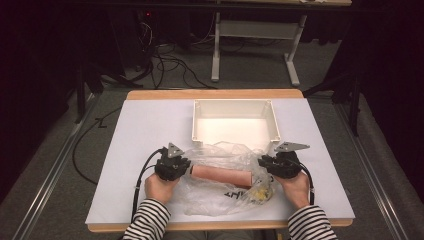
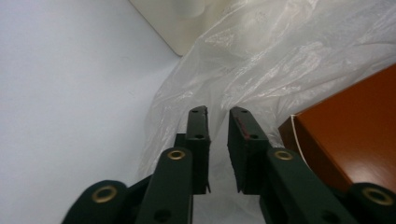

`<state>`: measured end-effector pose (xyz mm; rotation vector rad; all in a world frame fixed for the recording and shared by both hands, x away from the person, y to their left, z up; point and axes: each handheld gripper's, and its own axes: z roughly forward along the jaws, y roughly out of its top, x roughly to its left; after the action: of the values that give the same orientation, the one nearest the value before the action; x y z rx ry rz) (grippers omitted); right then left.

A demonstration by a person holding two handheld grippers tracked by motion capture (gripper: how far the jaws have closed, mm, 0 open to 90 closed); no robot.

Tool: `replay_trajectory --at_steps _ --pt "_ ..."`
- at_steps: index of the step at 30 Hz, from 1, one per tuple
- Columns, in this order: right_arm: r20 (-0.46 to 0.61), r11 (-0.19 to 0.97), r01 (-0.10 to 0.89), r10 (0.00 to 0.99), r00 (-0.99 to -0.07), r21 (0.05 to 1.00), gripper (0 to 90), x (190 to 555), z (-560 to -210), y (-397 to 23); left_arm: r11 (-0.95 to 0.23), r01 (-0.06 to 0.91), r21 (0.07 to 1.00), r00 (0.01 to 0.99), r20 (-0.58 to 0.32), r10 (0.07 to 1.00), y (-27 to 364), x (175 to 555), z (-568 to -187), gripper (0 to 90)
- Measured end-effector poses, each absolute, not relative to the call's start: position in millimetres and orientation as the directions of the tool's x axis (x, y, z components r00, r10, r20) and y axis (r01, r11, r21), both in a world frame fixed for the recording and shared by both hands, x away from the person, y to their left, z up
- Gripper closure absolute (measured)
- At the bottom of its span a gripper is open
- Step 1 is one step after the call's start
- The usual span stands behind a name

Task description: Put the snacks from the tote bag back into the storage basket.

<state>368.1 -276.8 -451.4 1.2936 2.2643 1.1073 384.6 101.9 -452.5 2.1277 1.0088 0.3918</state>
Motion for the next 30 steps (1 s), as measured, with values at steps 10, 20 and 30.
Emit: replay_trajectory --at_steps 10,20,30 --pt "0.065 0.291 0.476 0.797 -0.601 0.830 57.6 338.4 -417.0 -275.3 -0.407 0.505 0.761 0.637 -0.010 0.771 114.7 362.9 -434.7 56.0" --pt "0.059 0.331 0.439 0.740 -0.670 0.835 48.0 330.3 -412.2 -248.3 -0.412 0.499 0.763 0.680 -0.050 0.732 113.5 341.0 -430.8 44.1" --pt "0.056 0.381 0.467 0.725 -0.687 0.798 78.3 349.4 -422.6 -225.4 -0.453 0.479 0.752 0.721 -0.044 0.691 102.2 331.7 -439.2 43.0"
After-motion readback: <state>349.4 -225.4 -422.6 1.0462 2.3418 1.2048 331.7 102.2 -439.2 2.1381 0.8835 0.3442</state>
